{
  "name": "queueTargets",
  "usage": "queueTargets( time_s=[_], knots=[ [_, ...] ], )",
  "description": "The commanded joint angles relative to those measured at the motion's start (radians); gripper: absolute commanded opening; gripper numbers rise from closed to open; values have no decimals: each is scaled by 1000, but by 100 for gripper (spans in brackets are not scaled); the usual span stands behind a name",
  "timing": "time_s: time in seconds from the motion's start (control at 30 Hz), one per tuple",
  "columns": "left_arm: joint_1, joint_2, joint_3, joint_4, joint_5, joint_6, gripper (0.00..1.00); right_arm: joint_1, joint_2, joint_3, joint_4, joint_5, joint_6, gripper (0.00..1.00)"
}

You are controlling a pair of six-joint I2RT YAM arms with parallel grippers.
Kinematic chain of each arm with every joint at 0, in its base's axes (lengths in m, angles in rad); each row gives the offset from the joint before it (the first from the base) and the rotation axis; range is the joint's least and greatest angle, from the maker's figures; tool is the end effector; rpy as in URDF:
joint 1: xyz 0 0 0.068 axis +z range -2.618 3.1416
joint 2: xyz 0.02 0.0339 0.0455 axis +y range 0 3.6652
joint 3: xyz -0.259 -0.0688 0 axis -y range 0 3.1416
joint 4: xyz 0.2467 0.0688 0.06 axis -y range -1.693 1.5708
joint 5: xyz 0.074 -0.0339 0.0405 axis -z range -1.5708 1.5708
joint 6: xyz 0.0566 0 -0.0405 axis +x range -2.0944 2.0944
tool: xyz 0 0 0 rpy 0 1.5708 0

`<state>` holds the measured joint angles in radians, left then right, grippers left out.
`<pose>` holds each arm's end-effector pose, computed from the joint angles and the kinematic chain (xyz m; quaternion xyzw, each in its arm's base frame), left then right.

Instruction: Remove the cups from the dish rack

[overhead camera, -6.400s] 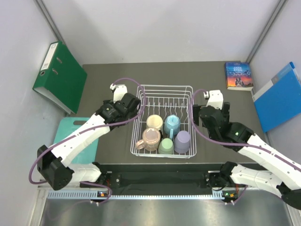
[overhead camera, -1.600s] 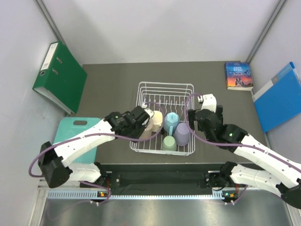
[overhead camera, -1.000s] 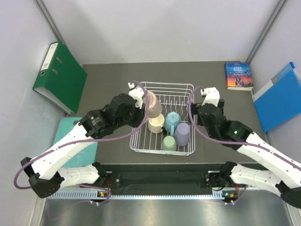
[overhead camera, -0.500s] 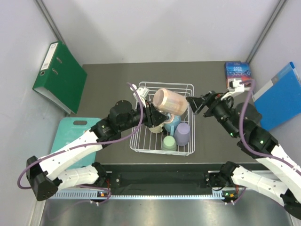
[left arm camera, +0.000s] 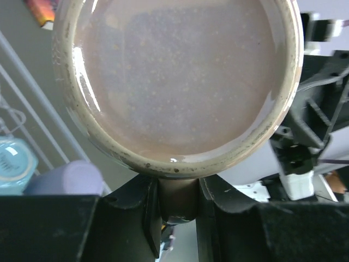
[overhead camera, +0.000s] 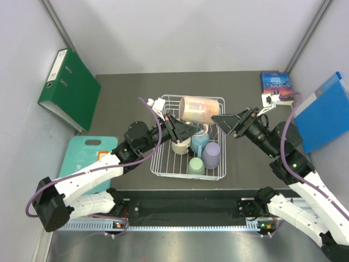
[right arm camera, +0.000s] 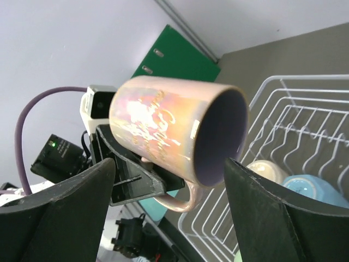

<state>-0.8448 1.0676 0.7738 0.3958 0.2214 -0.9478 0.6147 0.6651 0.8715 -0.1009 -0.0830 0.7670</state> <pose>0.1747 -0.2155 0.3395 0.0476 0.6694 -0.6224 0.4029 0.1403 0.1048 0.3964 0.0201 0.6687 0.4947 0.5548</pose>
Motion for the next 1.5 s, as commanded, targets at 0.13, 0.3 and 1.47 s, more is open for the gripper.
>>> queueTargets(
  time_s=[0.13, 0.3, 1.47],
  knots=[
    [3, 43, 27, 387, 151, -114, 0, -17, 91, 23, 162, -181, 32, 81],
    [3, 90, 41, 411, 263, -146, 0, -20, 149, 53, 194, -238, 3, 76],
    [49, 113, 337, -717, -513, 43, 61, -113, 462, 570, -574, 820, -331, 0]
  ],
)
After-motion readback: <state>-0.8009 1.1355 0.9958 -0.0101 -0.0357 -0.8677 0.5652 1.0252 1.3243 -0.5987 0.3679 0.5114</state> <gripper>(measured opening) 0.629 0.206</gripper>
